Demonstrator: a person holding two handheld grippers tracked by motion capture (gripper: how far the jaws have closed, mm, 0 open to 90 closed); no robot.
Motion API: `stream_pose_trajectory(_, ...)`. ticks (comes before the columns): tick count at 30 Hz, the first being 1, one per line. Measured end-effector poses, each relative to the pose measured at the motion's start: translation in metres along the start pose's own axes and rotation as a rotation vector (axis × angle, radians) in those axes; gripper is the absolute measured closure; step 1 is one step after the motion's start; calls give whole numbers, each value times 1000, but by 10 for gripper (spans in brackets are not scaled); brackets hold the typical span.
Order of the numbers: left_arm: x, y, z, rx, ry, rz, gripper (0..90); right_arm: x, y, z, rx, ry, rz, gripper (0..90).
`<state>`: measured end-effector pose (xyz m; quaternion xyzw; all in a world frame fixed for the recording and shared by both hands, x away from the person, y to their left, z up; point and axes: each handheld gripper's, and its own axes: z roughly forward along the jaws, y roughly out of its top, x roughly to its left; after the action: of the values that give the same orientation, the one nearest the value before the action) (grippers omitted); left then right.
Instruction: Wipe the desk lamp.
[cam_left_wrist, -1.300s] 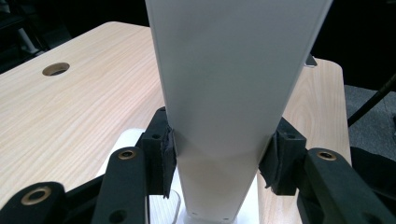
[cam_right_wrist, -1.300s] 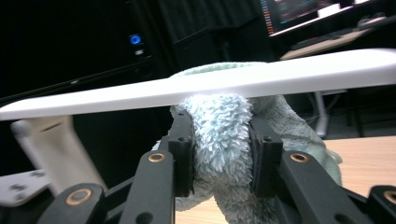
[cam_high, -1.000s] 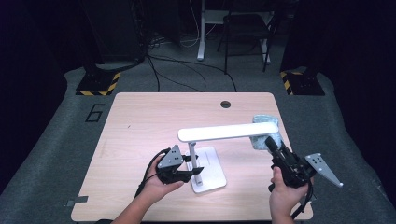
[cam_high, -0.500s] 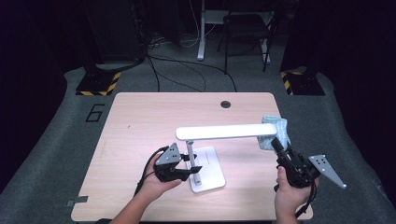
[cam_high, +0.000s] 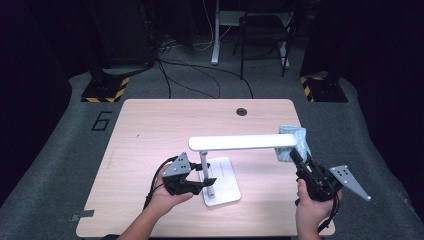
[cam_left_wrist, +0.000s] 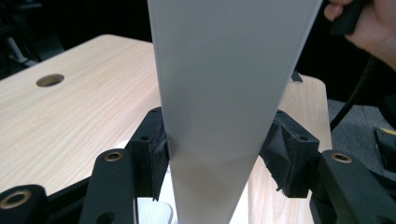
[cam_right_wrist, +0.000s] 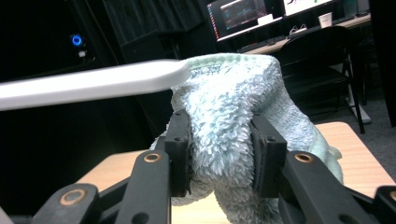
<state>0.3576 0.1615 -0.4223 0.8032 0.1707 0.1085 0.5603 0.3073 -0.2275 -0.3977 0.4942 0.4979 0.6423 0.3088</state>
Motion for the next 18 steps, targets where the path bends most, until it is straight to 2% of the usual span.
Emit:
stream_pose_trajectory(1,0,1,-2,2,-11,-3,452,1,-1,1,6,5,-8,647)
stream_pose_trajectory(4,0,1,-2,-9,4,-6,460,8,-9,6,43,32,-21,646)
stream_pose_trajectory(7,0,1,-3,-6,17,-8,521,17,-17,12,79,68,-32,646)
stream_pose_trajectory(9,-1,2,-4,6,16,1,523,24,-20,15,95,88,-47,646)
stream_pose_trajectory(10,-2,2,-3,2,29,0,523,29,-21,16,105,102,-68,646)
stream_pose_trajectory(16,3,3,-3,7,42,8,524,54,-22,17,130,189,-98,646)
stream_pose_trajectory(18,4,3,-3,5,52,-6,524,62,-22,15,136,216,-112,646)
